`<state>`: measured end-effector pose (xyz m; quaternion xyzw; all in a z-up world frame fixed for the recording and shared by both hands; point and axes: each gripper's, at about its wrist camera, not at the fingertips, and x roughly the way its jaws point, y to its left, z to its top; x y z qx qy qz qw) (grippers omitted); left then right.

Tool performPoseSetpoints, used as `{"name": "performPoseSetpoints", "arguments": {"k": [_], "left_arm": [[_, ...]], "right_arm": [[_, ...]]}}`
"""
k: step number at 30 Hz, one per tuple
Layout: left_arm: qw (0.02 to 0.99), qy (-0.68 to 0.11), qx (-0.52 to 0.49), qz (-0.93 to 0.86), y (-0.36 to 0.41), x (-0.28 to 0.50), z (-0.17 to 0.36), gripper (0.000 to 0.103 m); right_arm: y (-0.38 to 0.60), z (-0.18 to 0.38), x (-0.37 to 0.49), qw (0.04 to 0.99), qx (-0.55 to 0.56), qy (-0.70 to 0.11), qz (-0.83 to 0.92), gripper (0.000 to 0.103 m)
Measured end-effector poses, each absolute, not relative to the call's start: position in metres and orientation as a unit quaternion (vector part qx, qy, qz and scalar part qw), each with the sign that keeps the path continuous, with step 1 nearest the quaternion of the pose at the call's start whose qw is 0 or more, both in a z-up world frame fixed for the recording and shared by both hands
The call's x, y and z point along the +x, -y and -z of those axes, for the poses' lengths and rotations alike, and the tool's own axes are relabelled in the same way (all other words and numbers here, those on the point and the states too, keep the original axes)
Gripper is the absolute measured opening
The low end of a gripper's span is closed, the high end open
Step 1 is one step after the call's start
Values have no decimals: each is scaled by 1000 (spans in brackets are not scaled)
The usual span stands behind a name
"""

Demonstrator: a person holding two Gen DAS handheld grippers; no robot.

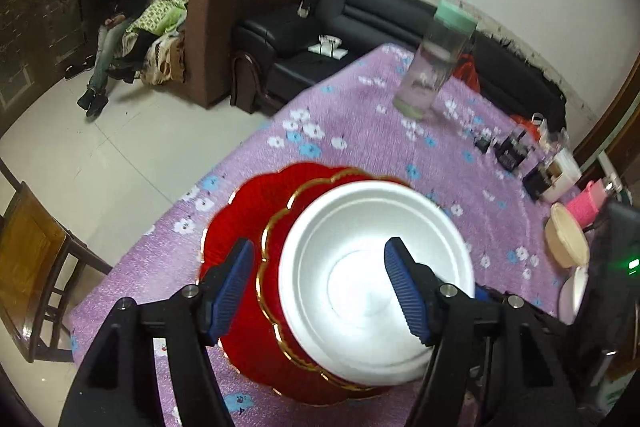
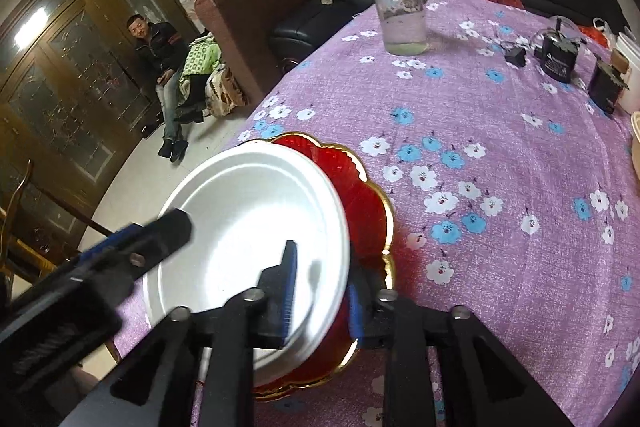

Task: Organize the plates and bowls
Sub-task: 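Carry the white plate onto the red plate stack and open both tools, then move both tools toward the white paper bowl beside the beige bowl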

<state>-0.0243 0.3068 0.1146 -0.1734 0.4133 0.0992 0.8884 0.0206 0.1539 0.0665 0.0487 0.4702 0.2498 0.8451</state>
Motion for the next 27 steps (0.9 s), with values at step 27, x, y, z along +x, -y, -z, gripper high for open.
{"name": "performPoseSetpoints", "arguments": {"k": [27], "left_arm": [[948,-292,-109,-55,-218,-104,-168,90]], "right_arm": [[-18,-98,-68,907,90,-368,-184,62]]}}
